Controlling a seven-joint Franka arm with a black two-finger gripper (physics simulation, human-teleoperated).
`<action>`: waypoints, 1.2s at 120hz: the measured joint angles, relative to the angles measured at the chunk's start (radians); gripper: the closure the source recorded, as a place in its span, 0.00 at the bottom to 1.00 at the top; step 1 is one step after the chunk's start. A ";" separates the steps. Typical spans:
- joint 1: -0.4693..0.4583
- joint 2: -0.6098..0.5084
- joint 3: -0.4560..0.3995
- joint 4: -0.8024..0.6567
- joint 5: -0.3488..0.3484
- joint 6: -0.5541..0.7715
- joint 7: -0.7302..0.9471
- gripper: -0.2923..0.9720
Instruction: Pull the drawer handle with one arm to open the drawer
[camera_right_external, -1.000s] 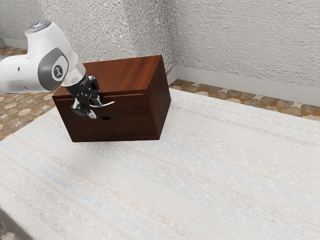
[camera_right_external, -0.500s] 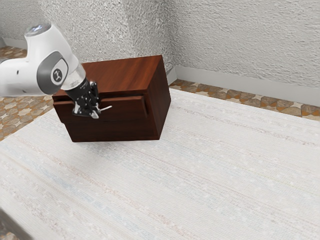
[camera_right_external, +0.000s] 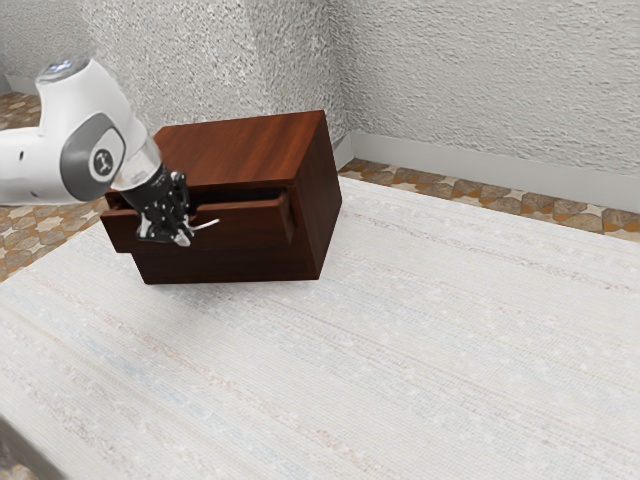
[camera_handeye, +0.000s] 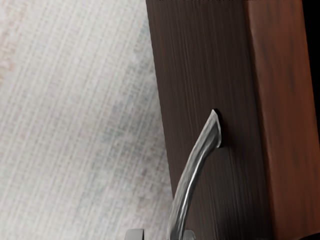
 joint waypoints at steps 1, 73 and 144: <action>0.000 -0.001 0.000 -0.002 0.000 0.001 0.000 0.78; 0.003 -0.102 -0.008 -0.130 0.000 0.035 -0.010 0.78; -0.011 -0.199 -0.001 -0.239 0.001 0.050 -0.031 0.78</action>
